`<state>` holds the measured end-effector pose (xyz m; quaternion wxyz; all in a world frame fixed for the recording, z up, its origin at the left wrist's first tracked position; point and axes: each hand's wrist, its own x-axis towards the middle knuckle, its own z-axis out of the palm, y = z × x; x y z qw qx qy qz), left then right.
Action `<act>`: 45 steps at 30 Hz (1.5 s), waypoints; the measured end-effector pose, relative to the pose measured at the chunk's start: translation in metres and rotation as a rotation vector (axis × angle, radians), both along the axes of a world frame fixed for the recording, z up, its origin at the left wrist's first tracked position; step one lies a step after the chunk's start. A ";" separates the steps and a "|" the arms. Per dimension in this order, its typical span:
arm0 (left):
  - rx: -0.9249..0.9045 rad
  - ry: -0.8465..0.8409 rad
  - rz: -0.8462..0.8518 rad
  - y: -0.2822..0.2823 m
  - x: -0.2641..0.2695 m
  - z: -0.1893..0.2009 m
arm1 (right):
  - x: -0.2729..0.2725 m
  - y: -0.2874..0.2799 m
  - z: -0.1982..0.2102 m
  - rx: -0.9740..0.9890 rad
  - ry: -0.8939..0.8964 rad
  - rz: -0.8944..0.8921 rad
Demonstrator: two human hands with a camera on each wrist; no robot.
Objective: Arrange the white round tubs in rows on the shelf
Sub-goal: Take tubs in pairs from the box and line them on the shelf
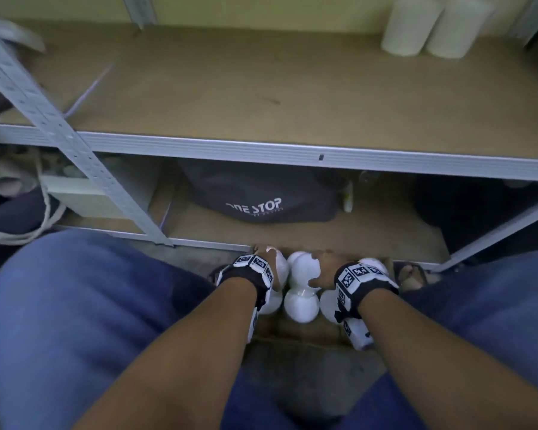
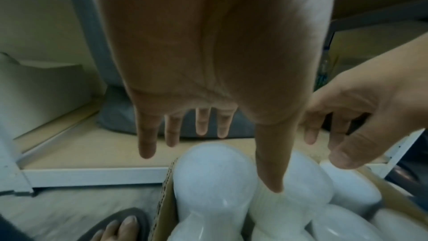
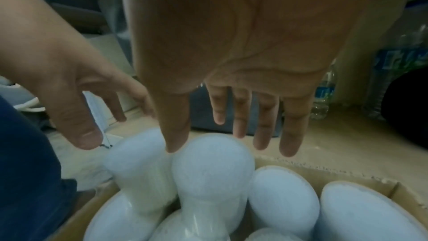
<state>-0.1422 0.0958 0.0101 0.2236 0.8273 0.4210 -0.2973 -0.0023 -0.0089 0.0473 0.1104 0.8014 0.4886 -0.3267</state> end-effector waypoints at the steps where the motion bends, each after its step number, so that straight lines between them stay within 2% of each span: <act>1: 0.013 -0.001 -0.006 -0.002 0.000 -0.005 | -0.001 0.001 -0.006 0.014 -0.010 0.012; 5: 0.112 -0.033 -0.119 -0.007 0.003 -0.019 | -0.003 0.006 -0.035 -0.035 0.016 -0.061; 8: 0.110 -0.053 -0.075 -0.006 0.006 -0.032 | -0.006 0.007 -0.051 -0.064 0.022 -0.066; 13: 0.031 -0.052 -0.023 -0.005 0.007 -0.038 | -0.008 0.007 -0.074 -0.003 -0.015 -0.114; 19: 0.022 -0.066 0.005 -0.004 0.015 -0.028 | -0.013 0.018 -0.069 -0.024 -0.011 -0.159; 22: 0.044 -0.040 -0.055 0.000 0.019 -0.024 | -0.005 0.025 -0.059 -0.059 0.044 -0.155; 30: 0.019 -0.080 -0.131 0.007 0.029 0.046 | 0.021 0.030 0.001 -0.035 0.031 -0.149; 35: 0.086 -0.126 -0.203 0.016 0.044 0.111 | 0.030 0.031 0.066 0.031 0.003 -0.121; 40: 0.001 -0.123 -0.249 0.019 0.047 0.174 | 0.030 0.016 0.133 0.135 -0.026 -0.122; 45: 0.106 -0.255 -0.272 0.010 0.040 0.238 | 0.027 -0.002 0.198 0.262 -0.114 -0.094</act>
